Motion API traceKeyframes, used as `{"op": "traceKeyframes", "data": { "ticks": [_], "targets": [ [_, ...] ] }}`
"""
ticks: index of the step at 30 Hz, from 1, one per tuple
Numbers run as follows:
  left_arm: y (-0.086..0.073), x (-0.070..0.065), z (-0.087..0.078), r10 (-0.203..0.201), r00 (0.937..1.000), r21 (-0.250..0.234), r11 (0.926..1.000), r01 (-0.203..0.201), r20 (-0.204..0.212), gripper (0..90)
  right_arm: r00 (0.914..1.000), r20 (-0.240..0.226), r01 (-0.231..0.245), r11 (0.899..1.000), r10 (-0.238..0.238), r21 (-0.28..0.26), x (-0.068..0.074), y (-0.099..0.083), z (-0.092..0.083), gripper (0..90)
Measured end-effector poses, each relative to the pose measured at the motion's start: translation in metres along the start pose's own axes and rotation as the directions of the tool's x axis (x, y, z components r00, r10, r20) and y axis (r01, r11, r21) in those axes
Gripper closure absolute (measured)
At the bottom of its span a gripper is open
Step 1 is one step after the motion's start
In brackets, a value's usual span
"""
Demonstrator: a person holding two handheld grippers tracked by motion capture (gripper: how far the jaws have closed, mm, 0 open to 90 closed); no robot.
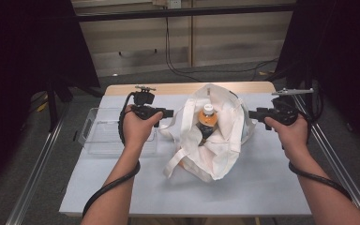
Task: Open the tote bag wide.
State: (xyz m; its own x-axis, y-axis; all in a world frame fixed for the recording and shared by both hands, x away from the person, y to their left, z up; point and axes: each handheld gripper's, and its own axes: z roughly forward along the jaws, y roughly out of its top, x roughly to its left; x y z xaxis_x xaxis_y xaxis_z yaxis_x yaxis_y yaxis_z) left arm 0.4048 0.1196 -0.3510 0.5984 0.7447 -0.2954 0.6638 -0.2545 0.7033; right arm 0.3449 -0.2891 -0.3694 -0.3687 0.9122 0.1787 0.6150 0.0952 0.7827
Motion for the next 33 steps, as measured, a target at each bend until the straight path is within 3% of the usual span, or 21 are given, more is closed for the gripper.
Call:
{"op": "traceKeyframes", "data": {
  "ticks": [18, 22, 26, 31, 33],
  "targets": [
    [0.022, -0.018, 0.006, 0.017, 0.9997, -0.002, 0.9999, -0.017, 0.018, 54.2, 0.9996, -0.026, -0.009, 1.000, 0.008, -0.007, 0.012, 0.018, 0.002, 55.8],
    [0.029, -0.024, 0.007, 0.036, 0.9994, -0.003, 0.9994, -0.036, 0.003, 47.6, 0.9989, -0.044, -0.017, 1.000, 0.017, -0.002, 0.016, 0.019, 0.006, 55.8],
    [0.030, -0.029, 0.011, 0.032, 0.9993, -0.006, 0.9995, -0.031, 0.022, 45.0, 0.9984, -0.054, -0.015, 1.000, 0.016, 0.008, 0.020, 0.020, 0.009, 55.9],
    [0.031, -0.033, 0.016, 0.026, 0.9993, -0.009, 0.9996, -0.025, 0.027, 39.9, 0.9990, -0.044, -0.013, 1.000, 0.013, 0.018, 0.022, 0.020, 0.013, 55.2],
    [0.031, -0.033, 0.016, 0.040, 0.9989, 0.000, 0.9992, -0.040, 0.024, 37.4, 0.9990, -0.042, -0.014, 1.000, 0.015, 0.020, 0.023, 0.019, 0.014, 55.4]
  ]
}}
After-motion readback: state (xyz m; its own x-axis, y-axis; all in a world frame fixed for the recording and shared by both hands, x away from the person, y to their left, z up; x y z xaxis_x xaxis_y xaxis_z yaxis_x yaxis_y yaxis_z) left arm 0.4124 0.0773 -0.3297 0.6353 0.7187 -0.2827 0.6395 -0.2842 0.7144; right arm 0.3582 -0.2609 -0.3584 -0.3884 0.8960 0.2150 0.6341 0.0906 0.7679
